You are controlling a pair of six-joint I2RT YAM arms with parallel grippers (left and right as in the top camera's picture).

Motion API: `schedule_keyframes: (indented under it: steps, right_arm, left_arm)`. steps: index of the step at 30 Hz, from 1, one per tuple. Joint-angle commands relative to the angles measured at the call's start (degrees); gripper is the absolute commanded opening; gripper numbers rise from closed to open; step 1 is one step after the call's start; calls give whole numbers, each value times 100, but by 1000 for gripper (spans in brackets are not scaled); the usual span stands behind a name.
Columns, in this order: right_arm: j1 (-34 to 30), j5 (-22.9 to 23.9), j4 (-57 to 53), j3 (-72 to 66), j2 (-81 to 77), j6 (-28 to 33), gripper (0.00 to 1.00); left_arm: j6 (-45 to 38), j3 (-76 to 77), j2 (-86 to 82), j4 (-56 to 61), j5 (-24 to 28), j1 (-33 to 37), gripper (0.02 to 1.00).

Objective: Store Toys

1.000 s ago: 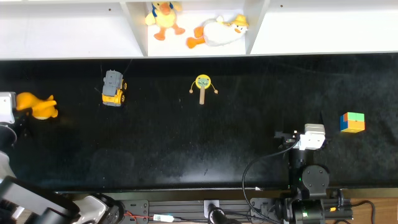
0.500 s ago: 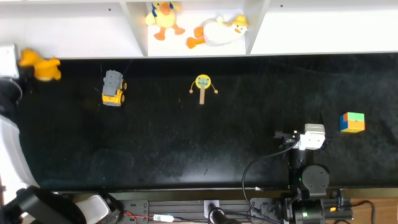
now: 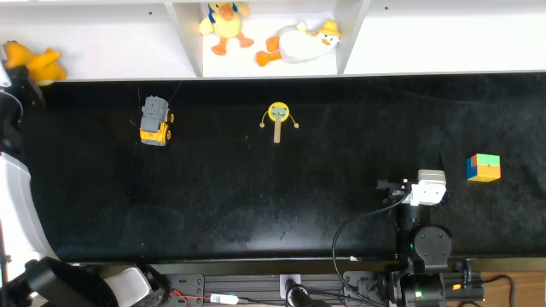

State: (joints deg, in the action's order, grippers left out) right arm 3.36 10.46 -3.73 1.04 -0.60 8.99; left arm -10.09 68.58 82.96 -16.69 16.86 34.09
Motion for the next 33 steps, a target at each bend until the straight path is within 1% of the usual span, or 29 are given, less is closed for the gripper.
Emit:
schedule_keyframes:
  steps: [1,4,10,20,33]
  right_arm:
    - [-39,-37,31,-79,35,2,996]
    - [-39,-37,31,-79,35,2,996]
    - [-39,-37,31,-79,35,2,993]
    - [-39,-37,31,-79,35,2,996]
    - [-39,-37,31,-79,35,2,993]
  left_arm:
    - [164,188,201,61,-50,-81,137]
    - [166,262,387,111,-109,-205,137]
    - [164,374,605,188,-542,-511,161]
    - [293,404,752,466,-778,-603,172]
    - [315,527,1091,511,-793,-649,174]
